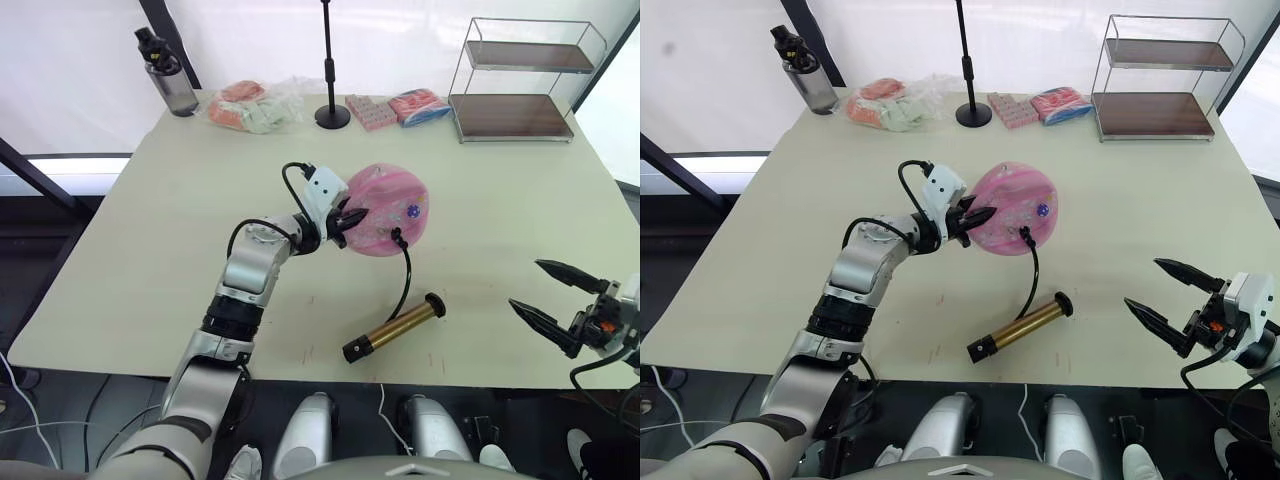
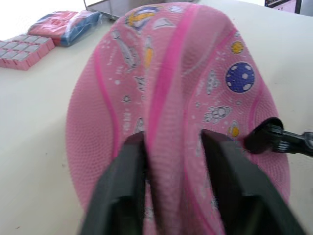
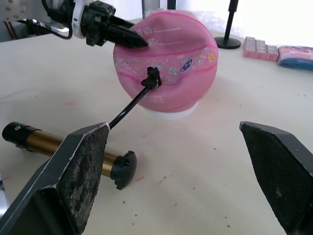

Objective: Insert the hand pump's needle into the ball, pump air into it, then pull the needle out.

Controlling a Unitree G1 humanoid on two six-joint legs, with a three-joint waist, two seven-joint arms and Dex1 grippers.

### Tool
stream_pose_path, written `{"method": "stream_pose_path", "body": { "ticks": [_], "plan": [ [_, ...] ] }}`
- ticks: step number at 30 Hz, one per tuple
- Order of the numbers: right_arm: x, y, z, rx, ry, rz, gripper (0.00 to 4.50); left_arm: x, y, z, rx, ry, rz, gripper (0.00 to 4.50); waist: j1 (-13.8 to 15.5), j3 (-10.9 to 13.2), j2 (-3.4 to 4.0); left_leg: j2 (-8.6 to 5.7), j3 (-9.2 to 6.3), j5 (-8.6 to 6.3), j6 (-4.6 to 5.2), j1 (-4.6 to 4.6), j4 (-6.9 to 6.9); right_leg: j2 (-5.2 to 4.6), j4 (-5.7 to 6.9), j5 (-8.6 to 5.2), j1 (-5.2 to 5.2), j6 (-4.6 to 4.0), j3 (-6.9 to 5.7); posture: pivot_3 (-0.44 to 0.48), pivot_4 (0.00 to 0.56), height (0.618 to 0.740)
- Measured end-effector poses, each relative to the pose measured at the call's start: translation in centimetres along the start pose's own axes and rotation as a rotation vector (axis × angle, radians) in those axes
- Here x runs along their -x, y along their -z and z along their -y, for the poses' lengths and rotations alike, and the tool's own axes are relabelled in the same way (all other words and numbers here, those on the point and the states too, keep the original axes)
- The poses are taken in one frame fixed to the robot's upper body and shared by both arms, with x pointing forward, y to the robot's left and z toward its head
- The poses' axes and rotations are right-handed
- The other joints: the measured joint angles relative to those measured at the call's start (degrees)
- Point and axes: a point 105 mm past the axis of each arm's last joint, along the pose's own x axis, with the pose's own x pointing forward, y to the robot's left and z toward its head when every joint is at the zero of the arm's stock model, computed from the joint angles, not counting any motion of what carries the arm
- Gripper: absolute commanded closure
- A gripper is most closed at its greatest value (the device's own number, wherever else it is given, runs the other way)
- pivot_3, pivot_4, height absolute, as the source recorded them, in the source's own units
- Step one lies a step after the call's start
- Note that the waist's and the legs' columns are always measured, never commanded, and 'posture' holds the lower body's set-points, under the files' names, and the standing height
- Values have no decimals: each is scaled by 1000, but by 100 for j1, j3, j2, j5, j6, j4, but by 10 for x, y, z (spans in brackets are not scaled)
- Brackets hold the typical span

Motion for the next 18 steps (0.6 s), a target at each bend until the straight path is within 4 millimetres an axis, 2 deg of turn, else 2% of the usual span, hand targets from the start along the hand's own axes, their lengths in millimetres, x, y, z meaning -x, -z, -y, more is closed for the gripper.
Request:
{"method": "stream_pose_path", "body": {
  "ticks": [2,3,9,14,18],
  "plan": [
    [0,0,0,3,3,4,0,0,2,1,6,1,-2,392,-1,15,0,0,-1,0,0,-2,6,1,5,3,-2,-4,0,0,150,740],
    [1,0,1,6,5,6,0,0,2,1,8,3,-3,124,-2,21,2,0,-1,0,0,-2,11,1,10,9,-2,-14,0,0,150,740],
    [1,0,1,4,9,22,0,3,-5,2,34,13,30,124,-4,57,10,1,-3,1,0,-36,52,3,43,11,-27,-15,0,0,150,740],
    [1,-1,1,6,6,35,0,9,-23,7,30,30,90,124,-4,64,7,1,-3,1,-1,-38,59,2,47,12,-27,-15,1,0,150,740],
    [1,-2,1,10,3,40,0,12,-28,8,24,37,91,124,-6,64,7,1,-3,1,-1,-37,60,4,50,12,-27,-16,1,0,150,740]
  ]
}}
